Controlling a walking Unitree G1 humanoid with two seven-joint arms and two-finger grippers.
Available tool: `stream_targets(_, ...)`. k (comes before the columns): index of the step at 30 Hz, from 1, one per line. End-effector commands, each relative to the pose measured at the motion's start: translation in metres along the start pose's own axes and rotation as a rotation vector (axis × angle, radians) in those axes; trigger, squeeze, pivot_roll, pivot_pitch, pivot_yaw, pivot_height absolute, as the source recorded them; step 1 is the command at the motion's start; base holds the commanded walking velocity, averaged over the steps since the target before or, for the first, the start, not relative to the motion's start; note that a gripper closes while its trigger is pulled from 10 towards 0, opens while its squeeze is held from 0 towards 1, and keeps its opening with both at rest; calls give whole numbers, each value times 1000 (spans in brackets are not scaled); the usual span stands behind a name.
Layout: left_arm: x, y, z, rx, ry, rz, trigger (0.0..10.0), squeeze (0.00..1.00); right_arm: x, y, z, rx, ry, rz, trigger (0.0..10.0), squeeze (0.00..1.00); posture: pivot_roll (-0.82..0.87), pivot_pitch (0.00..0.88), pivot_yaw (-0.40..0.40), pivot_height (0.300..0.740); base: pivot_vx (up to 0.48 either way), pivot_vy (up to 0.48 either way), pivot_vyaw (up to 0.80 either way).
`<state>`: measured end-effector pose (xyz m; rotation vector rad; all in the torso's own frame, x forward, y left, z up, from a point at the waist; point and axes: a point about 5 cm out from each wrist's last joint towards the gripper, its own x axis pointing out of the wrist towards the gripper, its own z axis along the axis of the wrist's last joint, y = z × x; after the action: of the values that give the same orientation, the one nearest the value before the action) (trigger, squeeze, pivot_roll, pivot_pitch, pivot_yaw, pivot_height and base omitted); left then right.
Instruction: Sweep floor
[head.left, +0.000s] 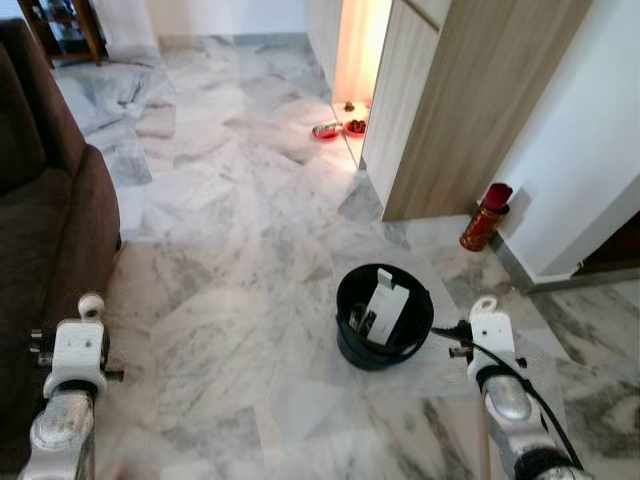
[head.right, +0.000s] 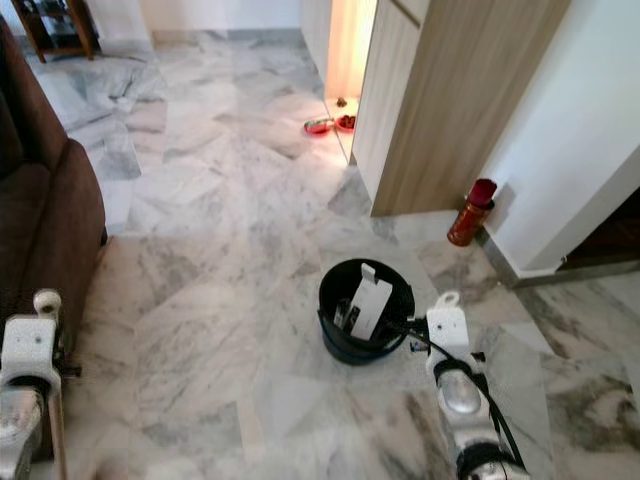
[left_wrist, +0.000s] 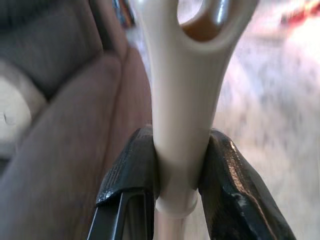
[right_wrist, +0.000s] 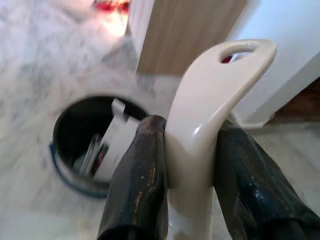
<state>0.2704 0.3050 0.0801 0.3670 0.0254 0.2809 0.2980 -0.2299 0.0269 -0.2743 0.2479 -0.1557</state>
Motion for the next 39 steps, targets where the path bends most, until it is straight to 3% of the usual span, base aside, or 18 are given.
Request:
stream_targets(1, 8, 0, 21, -11, -86, 17, 10000, 0, 10, -9, 28, 6, -130, -47, 10000, 0, 144, 75, -91, 740, 0, 0, 0)
stream_targets(7, 13, -15, 48, -80, -175, 19, 10000, 0, 14, -1, 43, 108, -187, -48, 10000, 0, 147, 79, -98, 740, 0, 0, 0)
stream_targets(9, 12, -27, 57, -118, -200, 5, 10000, 0, 15, 2, 46, 188, -192, -56, 10000, 0, 150, 81, -103, 740, 0, 0, 0)
stream_targets(15, 9, -46, 63, -223, -194, -4, 10000, 0, 16, 8, 54, 317, -217, -79, 10000, 0, 147, 91, -120, 740, 0, 0, 0)
stream_targets(21, 5, -68, 73, -280, -215, -49, 10000, 0, 16, 12, 53, 313, -214, -65, 10000, 0, 151, 98, -134, 740, 0, 0, 0)
stream_targets(29, 0, -90, 82, -301, -225, -101, 10000, 0, 16, 5, 53, 295, -220, -81, 10000, 0, 144, 91, -146, 740, 0, 0, 0)
stream_targets(39, 3, -96, 94, -281, -266, -123, 10000, 0, 21, -7, 59, 336, -219, -125, 10000, 0, 151, 87, -143, 740, 0, -166, -160)
